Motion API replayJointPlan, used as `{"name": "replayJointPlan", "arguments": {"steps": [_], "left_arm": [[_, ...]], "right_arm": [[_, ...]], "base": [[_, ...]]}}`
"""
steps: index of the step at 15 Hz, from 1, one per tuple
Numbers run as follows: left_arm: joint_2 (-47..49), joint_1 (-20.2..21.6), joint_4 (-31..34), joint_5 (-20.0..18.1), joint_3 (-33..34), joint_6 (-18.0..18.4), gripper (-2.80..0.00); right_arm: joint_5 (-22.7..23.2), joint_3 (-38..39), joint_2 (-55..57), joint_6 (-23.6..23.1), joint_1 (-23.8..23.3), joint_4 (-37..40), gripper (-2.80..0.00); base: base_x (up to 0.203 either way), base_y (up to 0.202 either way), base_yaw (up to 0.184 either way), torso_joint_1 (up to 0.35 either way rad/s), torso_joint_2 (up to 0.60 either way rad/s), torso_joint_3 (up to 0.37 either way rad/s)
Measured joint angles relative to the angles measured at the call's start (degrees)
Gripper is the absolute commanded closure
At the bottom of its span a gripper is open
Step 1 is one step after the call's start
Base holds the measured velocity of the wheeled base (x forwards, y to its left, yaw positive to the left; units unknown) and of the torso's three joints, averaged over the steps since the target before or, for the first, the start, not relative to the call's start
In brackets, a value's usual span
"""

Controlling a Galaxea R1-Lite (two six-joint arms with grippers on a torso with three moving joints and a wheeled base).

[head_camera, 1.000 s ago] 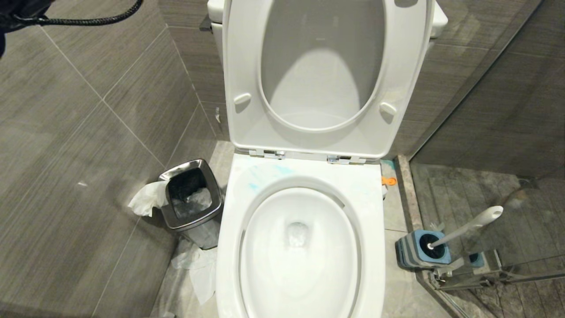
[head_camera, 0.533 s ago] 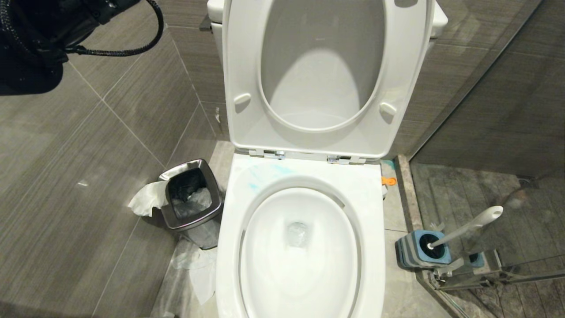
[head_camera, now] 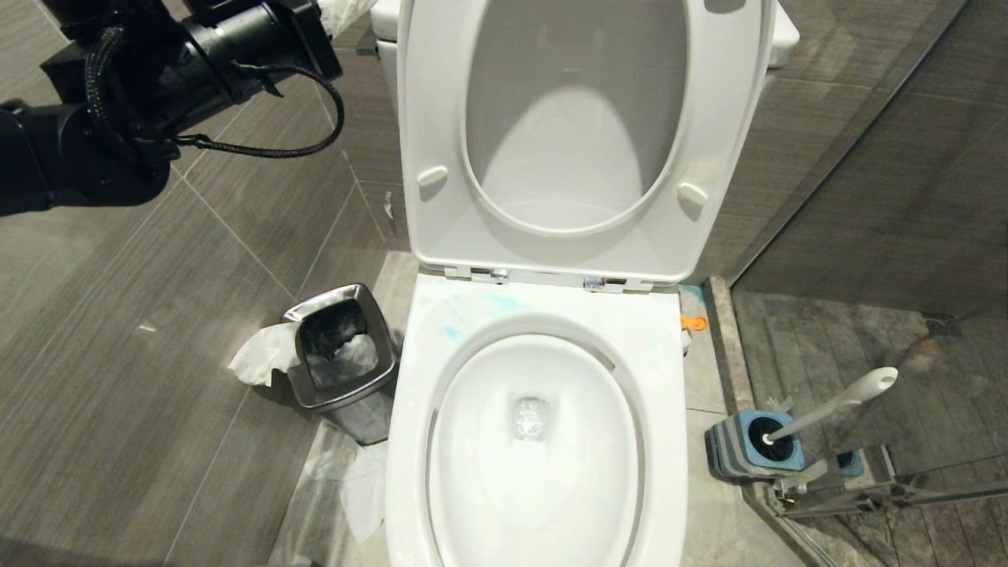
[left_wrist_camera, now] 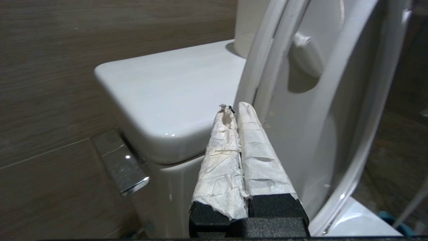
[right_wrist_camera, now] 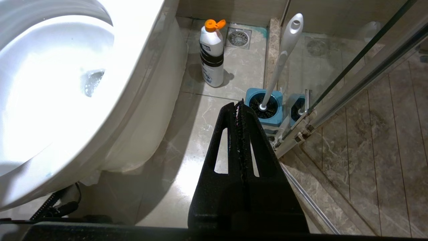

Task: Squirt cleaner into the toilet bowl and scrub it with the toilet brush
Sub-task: Close the toilet lid

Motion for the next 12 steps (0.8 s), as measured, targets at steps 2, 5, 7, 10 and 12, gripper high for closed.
{"name": "replayJointPlan", "arguments": {"steps": [2,5,7,10,12], "left_arm": [[0.32,-0.21,-0.20,2.30,0.25,0.75,0.00],[0.99,-0.87,-2.21,4.33,0.38,1.95,0.00],[1.65,-1.61,-2.40,6.20,0.44,3.98,0.00],[2.49,-2.60,-2.60,6.83,0.93,6.16,0.00],[3.19,-3.16,-2.81,7.13,1.09,7.50,0.00]], "right_arm": [[-0.02,0.00,0.00,0.02,0.00,0.00,0.00],[0.00,0.00,0.00,0.02,0.00,0.01,0.00],[0.00,0.00,0.00,0.00,0.00,0.00,0.00],[0.00,0.00,0.00,-0.01,0.02,0.02,0.00],[0.00,0.00,0.00,0.02,0.00,0.00,0.00]], "base": [[0.000,0.000,0.000,0.000,0.00,0.000],[0.000,0.000,0.000,0.000,0.00,0.000],[0.000,0.000,0.000,0.000,0.00,0.000],[0.000,0.000,0.000,0.000,0.00,0.000],[0.000,0.000,0.000,0.000,0.00,0.000]]}}
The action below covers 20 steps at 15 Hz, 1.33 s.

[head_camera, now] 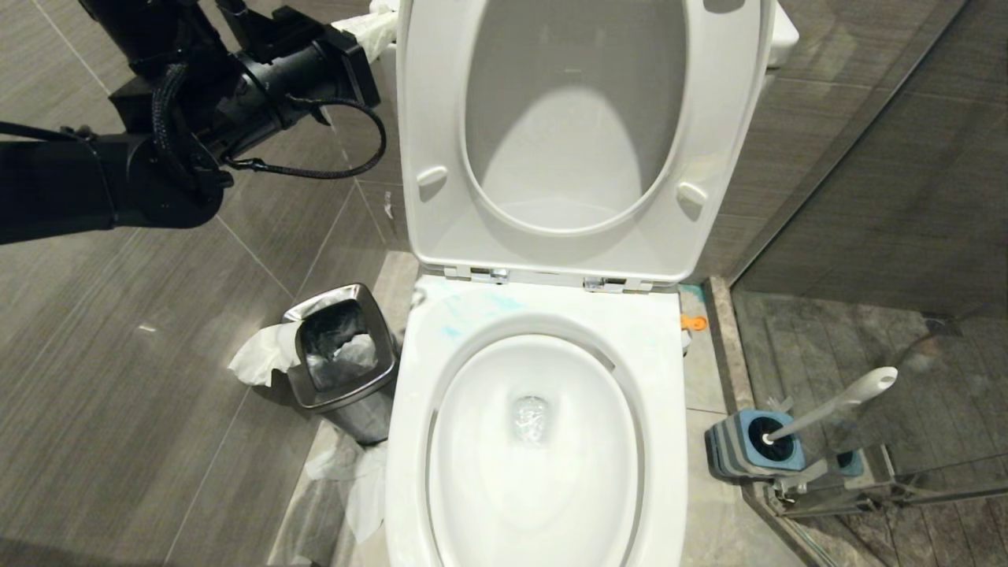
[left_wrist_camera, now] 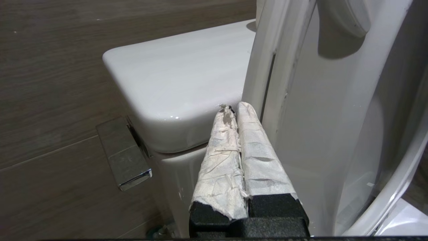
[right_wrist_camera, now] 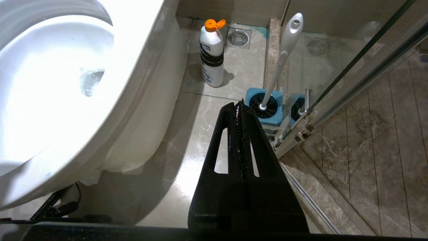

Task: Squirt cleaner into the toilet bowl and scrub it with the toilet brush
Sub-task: Close the toilet lid

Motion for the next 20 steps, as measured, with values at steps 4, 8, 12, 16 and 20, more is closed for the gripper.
{"name": "replayJointPlan", "arguments": {"steps": [4,8,12,16,20], "left_arm": [[1.02,-1.24,-1.25,1.07,1.12,1.68,0.00],[-1.33,-1.58,-1.05,0.58,7.33,1.16,0.00],[-7.55,-3.30,0.97,-3.09,18.78,-2.85,0.00],[-15.40,-7.57,4.84,-3.27,27.25,-9.85,0.00],[-17.96,-7.95,4.90,-0.46,27.18,-10.15,0.00]], "right_arm": [[0.00,0.00,0.00,0.00,0.00,0.00,0.00],[0.00,0.00,0.00,-0.02,0.00,0.00,0.00],[-0.03,0.00,0.00,0.00,0.00,0.00,0.00],[-0.02,-0.05,0.00,0.00,0.02,-0.02,0.00],[0.02,-0.02,0.00,-0.02,0.00,0.00,0.00]], "base": [[0.000,0.000,0.000,0.000,0.00,0.000],[0.000,0.000,0.000,0.000,0.00,0.000],[0.000,0.000,0.000,0.000,0.00,0.000],[0.000,0.000,0.000,0.000,0.00,0.000],[0.000,0.000,0.000,0.000,0.00,0.000]]}}
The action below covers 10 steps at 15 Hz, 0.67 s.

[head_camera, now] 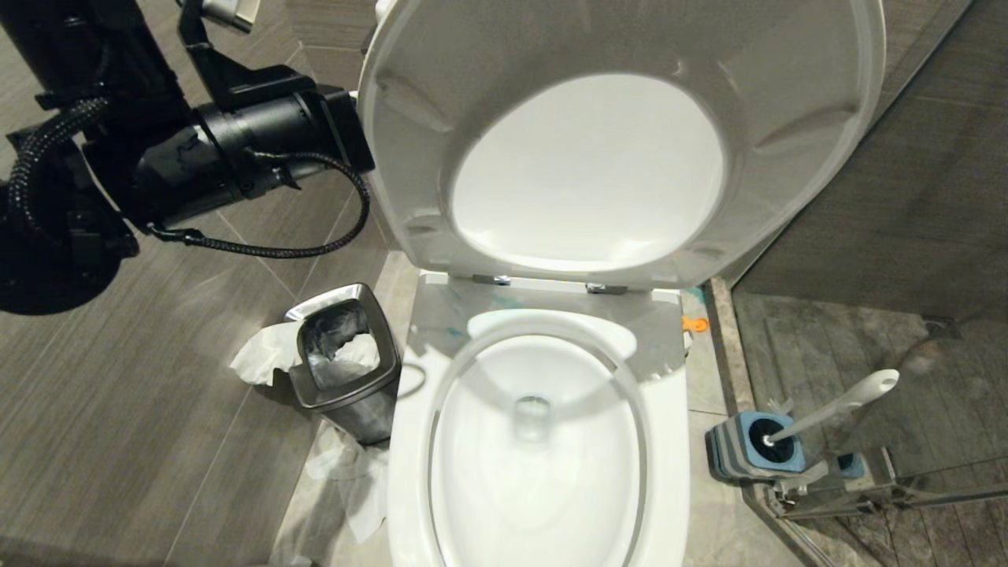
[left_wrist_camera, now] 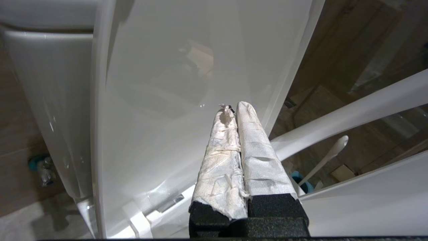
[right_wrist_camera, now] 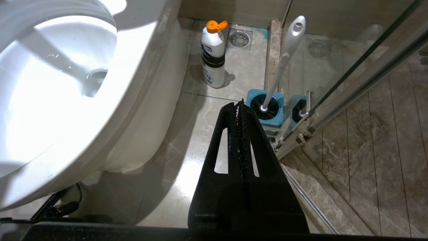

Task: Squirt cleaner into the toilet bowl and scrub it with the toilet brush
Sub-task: Close the toilet lid

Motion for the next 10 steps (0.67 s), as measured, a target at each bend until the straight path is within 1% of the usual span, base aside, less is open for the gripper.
{"name": "replayJointPlan", "arguments": {"steps": [3,6,7,10], "left_arm": [[-0.40,1.22,0.13,2.93,-3.66,-0.11,0.00],[-0.42,2.58,-0.13,9.33,-9.52,-0.09,0.00],[-0.46,2.98,-0.17,10.54,-10.60,-0.07,0.00],[-0.63,3.85,-0.15,11.41,-11.59,-0.02,0.00]], "right_arm": [[-0.05,0.02,0.00,0.00,-0.01,0.00,0.00],[-0.02,0.02,0.00,0.02,-0.02,0.00,0.00],[-0.02,0.02,0.00,0.02,0.00,0.01,0.00],[0.00,0.06,0.00,0.02,0.00,0.00,0.00]], "base": [[0.000,0.000,0.000,0.000,0.00,0.000],[0.000,0.000,0.000,0.000,0.00,0.000],[0.000,0.000,0.000,0.000,0.00,0.000],[0.000,0.000,0.000,0.000,0.00,0.000]]}}
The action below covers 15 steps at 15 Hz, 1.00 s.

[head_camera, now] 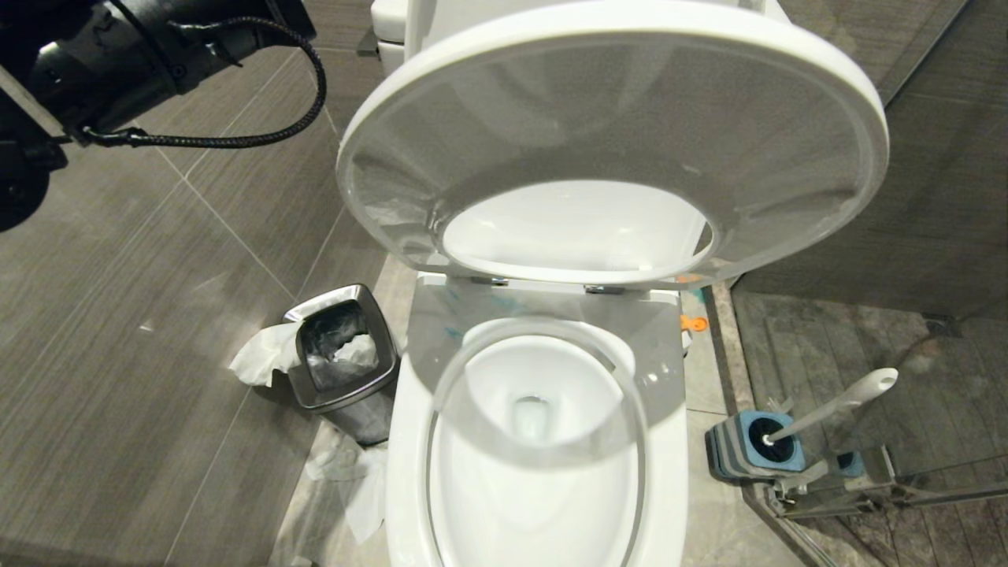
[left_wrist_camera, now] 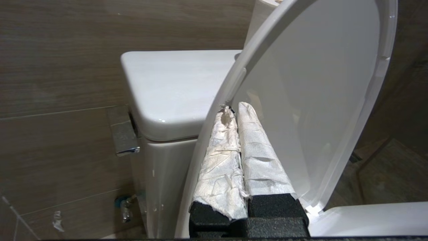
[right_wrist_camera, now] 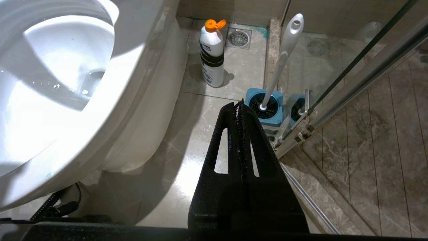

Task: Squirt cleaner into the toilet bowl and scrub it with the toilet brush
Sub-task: Close the toilet lid

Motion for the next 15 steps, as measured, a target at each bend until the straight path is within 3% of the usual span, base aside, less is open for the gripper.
{"name": "replayJointPlan", "arguments": {"steps": [5,10,13,15], "left_arm": [[3.71,0.11,0.21,-0.02,-3.91,0.32,0.00],[11.52,-1.39,3.71,-0.02,-17.96,0.90,0.00],[16.00,-2.43,5.05,0.06,-22.46,5.83,0.00],[17.61,-2.99,4.72,0.15,-22.96,6.93,0.00]], "right_arm": [[-0.02,-0.04,0.00,0.00,0.00,0.00,0.00],[-0.02,-0.04,0.00,0.01,0.00,0.00,0.00],[-0.03,-0.04,0.00,-0.02,0.02,0.00,0.00],[0.00,-0.04,0.00,-0.02,-0.02,0.00,0.00]], "base": [[0.000,0.000,0.000,0.000,0.00,0.000],[0.000,0.000,0.000,0.000,0.00,0.000],[0.000,0.000,0.000,0.000,0.00,0.000],[0.000,0.000,0.000,0.000,0.00,0.000]]}}
